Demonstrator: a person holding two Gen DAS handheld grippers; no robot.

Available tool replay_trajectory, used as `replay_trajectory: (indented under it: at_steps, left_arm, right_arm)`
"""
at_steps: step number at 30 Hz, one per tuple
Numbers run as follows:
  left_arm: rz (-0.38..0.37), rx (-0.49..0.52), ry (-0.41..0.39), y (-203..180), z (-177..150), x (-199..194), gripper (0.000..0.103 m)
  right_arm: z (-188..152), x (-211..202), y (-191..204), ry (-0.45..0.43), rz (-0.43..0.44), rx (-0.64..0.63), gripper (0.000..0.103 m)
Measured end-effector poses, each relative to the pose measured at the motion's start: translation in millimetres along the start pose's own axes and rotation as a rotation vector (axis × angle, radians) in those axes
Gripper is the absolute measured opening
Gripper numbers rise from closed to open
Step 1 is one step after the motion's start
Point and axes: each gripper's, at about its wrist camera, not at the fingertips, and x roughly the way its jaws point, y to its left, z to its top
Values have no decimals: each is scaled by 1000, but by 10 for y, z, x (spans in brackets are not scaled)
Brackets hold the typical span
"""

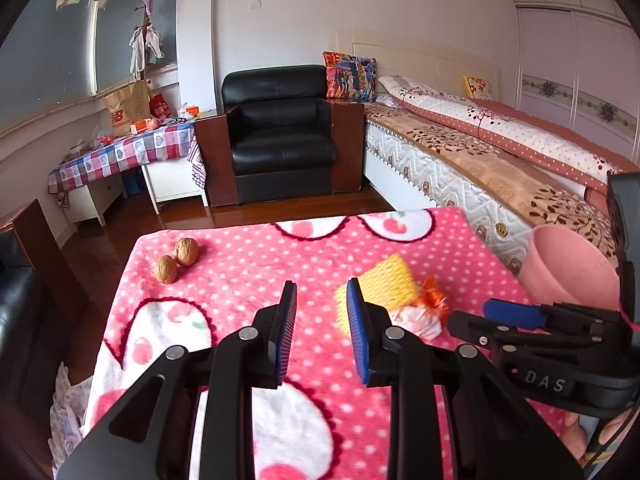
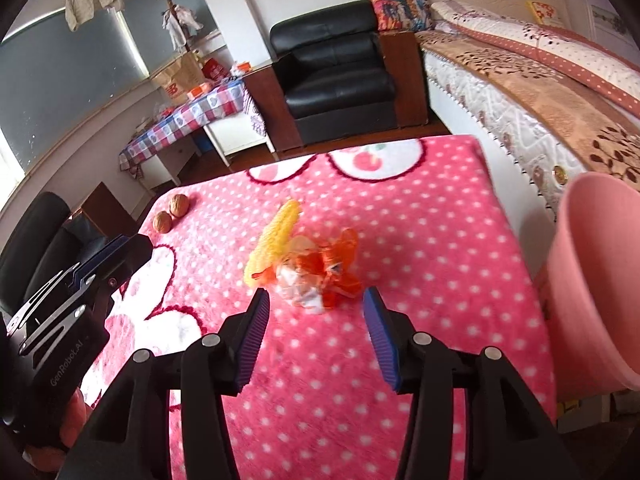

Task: Collect trash
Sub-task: 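Move both open tools back over the remaining trash on the table, then grasp the yellow foam net with the left tool while the right tool grasps the wrapped candy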

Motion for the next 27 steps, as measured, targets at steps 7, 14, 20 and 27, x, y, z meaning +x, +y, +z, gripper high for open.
replay_trajectory:
  at_steps: [7,14,20,27]
  left_arm:
    - [-105,34,75,24,-83,240,26]
    - [-175,110,139,-107,-112,493,26]
    - [-187,153,175,-153,-131,602,26]
    - [-197,236,181,-330,-153,654,26]
  right_arm:
    - [51,328,118,36,-49,-52,53]
    - [64,529,5,60,-41,-45,53]
    - [104,518,7,67,-16,-92,33]
    - [120,333,-126,43,15,-63,32]
